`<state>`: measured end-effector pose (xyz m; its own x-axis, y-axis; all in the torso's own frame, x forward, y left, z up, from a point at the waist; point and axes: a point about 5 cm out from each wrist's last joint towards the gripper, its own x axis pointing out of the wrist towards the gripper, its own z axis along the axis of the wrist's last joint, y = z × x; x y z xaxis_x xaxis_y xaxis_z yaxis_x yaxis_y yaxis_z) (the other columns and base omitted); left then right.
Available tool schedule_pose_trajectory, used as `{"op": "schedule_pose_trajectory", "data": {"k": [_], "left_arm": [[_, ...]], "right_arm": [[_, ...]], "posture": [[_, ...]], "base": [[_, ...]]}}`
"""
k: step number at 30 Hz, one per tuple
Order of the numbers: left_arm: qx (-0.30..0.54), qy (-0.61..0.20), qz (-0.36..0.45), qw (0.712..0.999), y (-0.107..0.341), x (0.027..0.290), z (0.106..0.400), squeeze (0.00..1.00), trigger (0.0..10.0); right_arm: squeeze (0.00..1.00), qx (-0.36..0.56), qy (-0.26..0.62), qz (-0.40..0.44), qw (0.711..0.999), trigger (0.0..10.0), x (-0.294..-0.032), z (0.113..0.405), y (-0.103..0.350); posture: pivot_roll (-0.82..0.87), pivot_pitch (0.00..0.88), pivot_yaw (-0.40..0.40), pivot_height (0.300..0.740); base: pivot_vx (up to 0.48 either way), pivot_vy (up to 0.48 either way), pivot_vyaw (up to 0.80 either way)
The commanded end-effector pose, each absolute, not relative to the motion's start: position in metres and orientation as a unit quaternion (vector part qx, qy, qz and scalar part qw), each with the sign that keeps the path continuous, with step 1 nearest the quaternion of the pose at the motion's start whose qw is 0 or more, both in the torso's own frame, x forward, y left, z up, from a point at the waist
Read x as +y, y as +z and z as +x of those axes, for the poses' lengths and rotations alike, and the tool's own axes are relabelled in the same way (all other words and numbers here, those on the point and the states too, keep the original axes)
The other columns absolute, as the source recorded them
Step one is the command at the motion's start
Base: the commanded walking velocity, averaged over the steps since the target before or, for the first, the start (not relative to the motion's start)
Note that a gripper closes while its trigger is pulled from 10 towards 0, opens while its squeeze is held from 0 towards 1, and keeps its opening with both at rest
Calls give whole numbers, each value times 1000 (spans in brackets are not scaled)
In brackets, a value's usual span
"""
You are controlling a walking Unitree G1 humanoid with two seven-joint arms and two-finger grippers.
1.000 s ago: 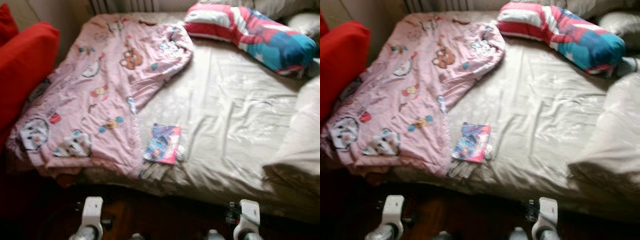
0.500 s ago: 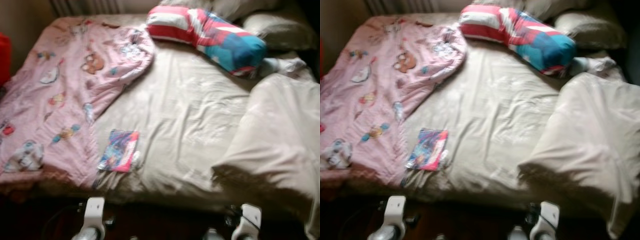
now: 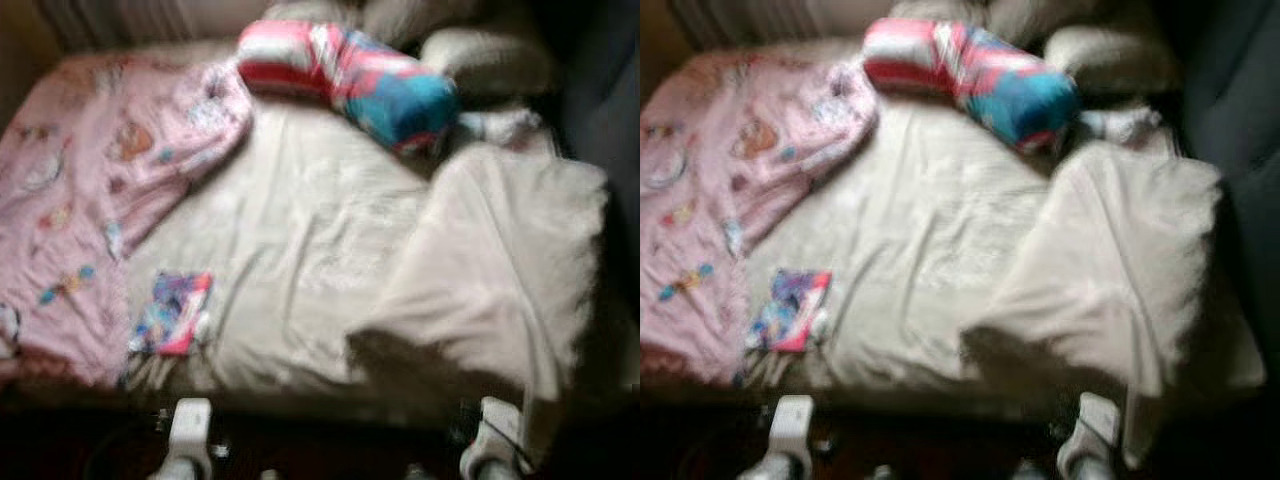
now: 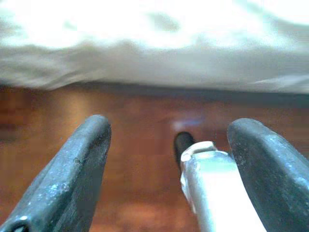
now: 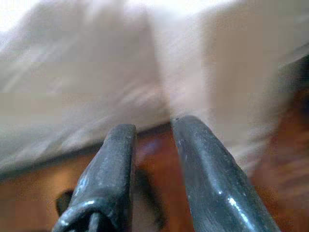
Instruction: Clean up the room
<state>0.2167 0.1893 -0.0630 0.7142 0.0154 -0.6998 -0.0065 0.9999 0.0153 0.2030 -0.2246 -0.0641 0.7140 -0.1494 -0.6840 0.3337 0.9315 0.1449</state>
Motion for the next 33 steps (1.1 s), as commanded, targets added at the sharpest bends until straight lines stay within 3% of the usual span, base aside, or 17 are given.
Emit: {"op": "schedule_pose_trajectory", "data": {"k": [1, 21, 22, 23, 33], "left_arm": [[404, 24, 9, 915, -71, 202, 201, 0, 10000], [332, 10, -7, 943, -52, 196, 229, 0, 10000], [324, 8, -8, 946, -50, 195, 231, 0, 10000], [306, 5, -11, 952, -47, 192, 234, 0, 10000], [196, 1, -25, 980, -17, 189, 262, 0, 10000]], "right_arm": [[0, 377, -129, 149, 905, 10000, -211, 192, -73], [0, 302, -119, 149, 934, 10000, -215, 217, -55], [137, 291, -117, 152, 937, 10000, -214, 220, -53], [1000, 269, -112, 153, 944, 10000, -214, 226, -48], [1000, 207, -71, 119, 969, 10000, -206, 248, -28]], "posture": [[-131, 185, 64, 740], [-141, 218, 59, 740], [-145, 221, 60, 740], [-150, 225, 61, 740], [-149, 237, 55, 740]], "base": [[0, 0, 0], [0, 0, 0], [0, 0, 0], [0, 0, 0], [0, 0, 0]]}}
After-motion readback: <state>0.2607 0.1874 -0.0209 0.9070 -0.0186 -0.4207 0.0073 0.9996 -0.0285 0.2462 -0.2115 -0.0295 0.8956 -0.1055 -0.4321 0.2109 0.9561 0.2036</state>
